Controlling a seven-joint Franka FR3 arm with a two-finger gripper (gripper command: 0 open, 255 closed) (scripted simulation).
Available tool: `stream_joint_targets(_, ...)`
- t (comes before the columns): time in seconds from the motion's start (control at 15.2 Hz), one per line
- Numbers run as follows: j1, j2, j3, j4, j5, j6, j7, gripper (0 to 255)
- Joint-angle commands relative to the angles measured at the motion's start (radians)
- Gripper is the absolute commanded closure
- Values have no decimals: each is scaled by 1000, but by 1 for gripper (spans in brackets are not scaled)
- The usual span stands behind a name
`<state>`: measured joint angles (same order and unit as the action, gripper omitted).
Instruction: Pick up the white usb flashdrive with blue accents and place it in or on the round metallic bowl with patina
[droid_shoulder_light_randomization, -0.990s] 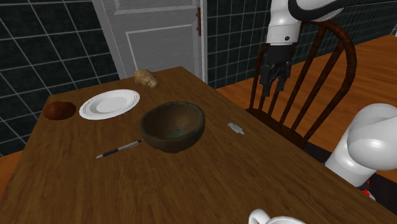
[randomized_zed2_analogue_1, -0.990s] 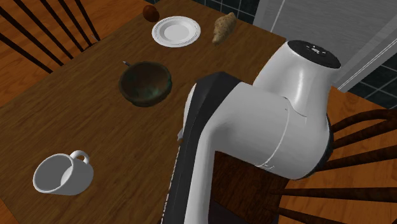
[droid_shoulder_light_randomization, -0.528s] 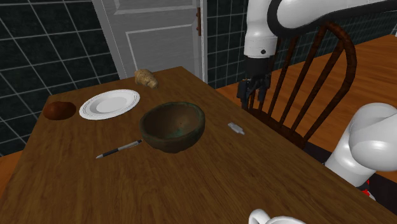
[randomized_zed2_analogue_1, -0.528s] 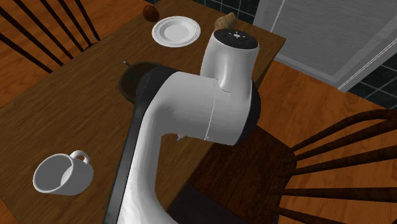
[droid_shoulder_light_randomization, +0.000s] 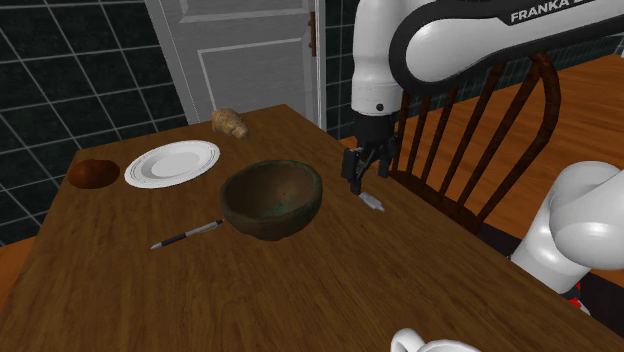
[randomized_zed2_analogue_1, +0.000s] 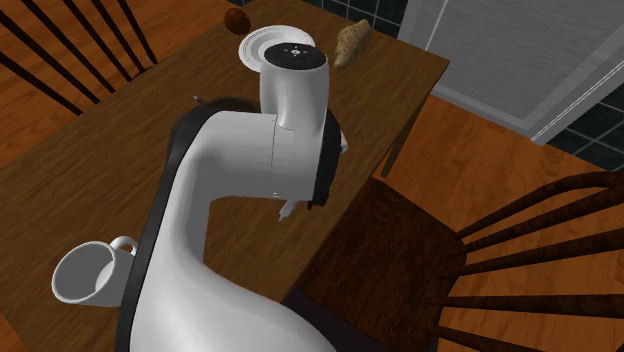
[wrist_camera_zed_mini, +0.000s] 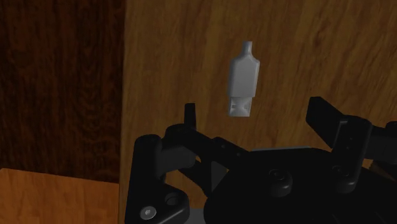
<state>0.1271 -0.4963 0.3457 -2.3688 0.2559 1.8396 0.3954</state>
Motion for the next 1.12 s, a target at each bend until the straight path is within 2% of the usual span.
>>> stream_joint_targets(0.0, 3, 4, 8, -18, 4, 24, 3, 0)
stream_joint_targets(0.26, 7, 15, 20, -70, 13, 88, 2, 0)
stream_joint_targets(0.79, 7, 15, 20, -70, 13, 87, 2, 0)
stream_joint_targets(0.86, 7, 15, 20, -70, 13, 87, 2, 255)
stream_joint_targets(1.06, 7, 16, 21, -69, 13, 88, 2, 255)
